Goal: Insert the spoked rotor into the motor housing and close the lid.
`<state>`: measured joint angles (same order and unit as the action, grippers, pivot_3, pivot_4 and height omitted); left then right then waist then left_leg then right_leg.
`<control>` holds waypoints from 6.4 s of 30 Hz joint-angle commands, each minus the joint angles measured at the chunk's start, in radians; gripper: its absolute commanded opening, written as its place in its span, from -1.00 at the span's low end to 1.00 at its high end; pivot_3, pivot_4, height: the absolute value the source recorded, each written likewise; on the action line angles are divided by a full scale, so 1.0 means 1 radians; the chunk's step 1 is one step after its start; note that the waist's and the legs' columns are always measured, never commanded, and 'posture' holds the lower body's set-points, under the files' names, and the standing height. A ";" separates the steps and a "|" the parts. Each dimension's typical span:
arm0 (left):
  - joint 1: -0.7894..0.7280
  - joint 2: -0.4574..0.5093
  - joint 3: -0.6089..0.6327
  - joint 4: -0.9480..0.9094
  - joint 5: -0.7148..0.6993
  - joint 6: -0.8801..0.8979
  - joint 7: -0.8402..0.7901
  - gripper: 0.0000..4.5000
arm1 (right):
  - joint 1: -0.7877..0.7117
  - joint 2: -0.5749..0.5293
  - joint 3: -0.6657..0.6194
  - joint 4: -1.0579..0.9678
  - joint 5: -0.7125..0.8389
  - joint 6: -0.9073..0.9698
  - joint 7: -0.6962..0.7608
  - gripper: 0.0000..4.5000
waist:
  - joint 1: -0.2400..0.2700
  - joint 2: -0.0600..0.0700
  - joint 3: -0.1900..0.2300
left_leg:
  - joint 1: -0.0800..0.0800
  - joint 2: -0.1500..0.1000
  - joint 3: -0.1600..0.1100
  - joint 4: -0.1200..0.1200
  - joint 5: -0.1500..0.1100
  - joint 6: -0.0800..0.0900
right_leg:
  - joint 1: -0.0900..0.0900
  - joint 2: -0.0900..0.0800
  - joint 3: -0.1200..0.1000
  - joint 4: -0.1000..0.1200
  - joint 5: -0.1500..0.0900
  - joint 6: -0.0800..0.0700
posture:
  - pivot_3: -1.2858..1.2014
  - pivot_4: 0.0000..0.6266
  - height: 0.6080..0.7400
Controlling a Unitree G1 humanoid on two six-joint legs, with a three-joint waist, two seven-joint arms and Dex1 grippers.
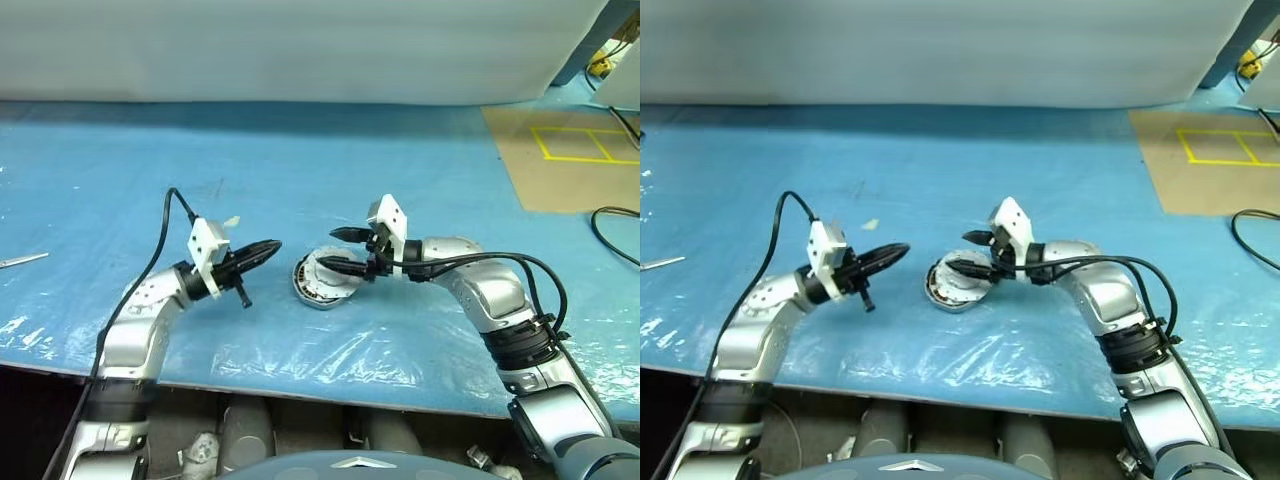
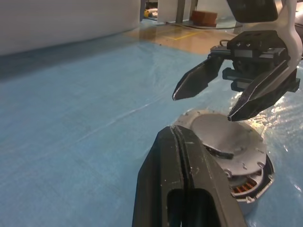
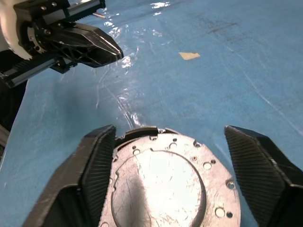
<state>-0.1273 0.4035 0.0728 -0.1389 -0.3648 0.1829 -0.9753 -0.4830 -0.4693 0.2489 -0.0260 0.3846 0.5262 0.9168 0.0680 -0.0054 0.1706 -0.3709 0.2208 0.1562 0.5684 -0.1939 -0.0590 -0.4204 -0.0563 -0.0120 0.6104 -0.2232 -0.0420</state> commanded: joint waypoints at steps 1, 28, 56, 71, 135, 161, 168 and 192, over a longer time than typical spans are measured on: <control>0.058 0.032 0.003 -0.087 -0.009 -0.004 0.020 -1.00 | 0.002 -0.011 0.021 0.010 -0.054 -0.078 0.033 0.99 | 0.000 0.000 0.000 | 0.000 0.001 0.000 0.000 0.000 0.000 | 0.000 0.000 0.000 0.000 0.000 0.000 | 0.03 -0.52 1.00; 0.189 0.037 -0.023 -0.007 0.033 -0.172 0.097 -1.00 | 0.037 0.026 0.044 0.065 -0.176 -0.312 0.095 0.99 | -0.002 0.000 0.000 | 0.005 0.002 0.004 0.004 0.000 0.000 | 0.000 0.002 0.005 0.006 0.000 0.000 | 0.03 -0.52 1.00; 0.169 0.029 -0.071 0.024 0.053 -0.182 0.138 -1.00 | -0.057 0.089 0.145 0.069 -0.300 -0.200 0.064 0.32 | -0.024 0.000 -0.001 | 0.007 0.001 0.007 0.006 0.000 0.001 | -0.002 0.002 0.009 0.011 0.000 0.000 | 0.03 -0.52 1.00; 0.151 0.028 -0.077 0.053 0.056 -0.189 0.140 -1.00 | -0.007 0.138 0.168 0.010 -0.273 -0.024 0.043 0.32 | -0.027 0.000 -0.001 | 0.016 0.001 0.009 0.005 -0.001 0.001 | 0.003 0.003 0.013 0.012 0.000 0.000 | 0.03 -0.52 1.00; 0.134 0.031 -0.085 0.014 0.035 -0.169 0.137 -1.00 | -0.022 0.077 0.211 0.113 -0.345 -0.139 0.099 0.32 | -0.024 0.000 -0.002 | 0.015 0.001 0.012 0.002 -0.001 0.001 | 0.002 0.003 0.014 0.010 0.000 0.000 | 0.03 -0.52 1.00; 0.033 0.043 -0.241 0.126 0.184 -0.134 0.117 -1.00 | 0.004 0.098 0.158 0.124 -0.306 -0.170 0.058 0.32 | -0.018 0.001 -0.004 | 0.025 0.000 0.012 0.002 -0.003 0.004 | 0.013 -0.001 0.014 0.008 -0.004 0.005 | 0.03 -0.52 1.00; 0.032 0.056 -0.254 0.116 0.185 -0.103 0.107 -1.00 | -0.008 0.102 0.163 0.106 -0.320 -0.177 0.055 0.32 | -0.017 0.003 -0.007 | 0.025 0.000 0.012 0.001 -0.003 0.004 | 0.014 -0.001 0.014 0.008 -0.005 0.007 | 0.03 -0.52 1.00; -0.003 0.052 -0.253 0.110 0.188 -0.077 0.103 -1.00 | -0.022 0.142 -0.020 0.078 -0.129 -0.124 0.058 0.99 | -0.016 0.004 -0.008 | 0.020 -0.001 0.013 -0.007 -0.002 0.004 | 0.012 -0.001 0.011 -0.004 -0.002 0.002 | 0.03 -0.52 1.00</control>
<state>-0.1427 0.4558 -0.1493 -0.0460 -0.1980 0.0930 -0.8690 -0.4898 -0.3264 0.2583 0.0628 0.2308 0.3754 0.9948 0.0518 -0.0010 0.1626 -0.3505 0.2197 0.1689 0.5615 -0.1963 -0.0552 -0.4087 -0.0570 -0.0005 0.6069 -0.2253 -0.0395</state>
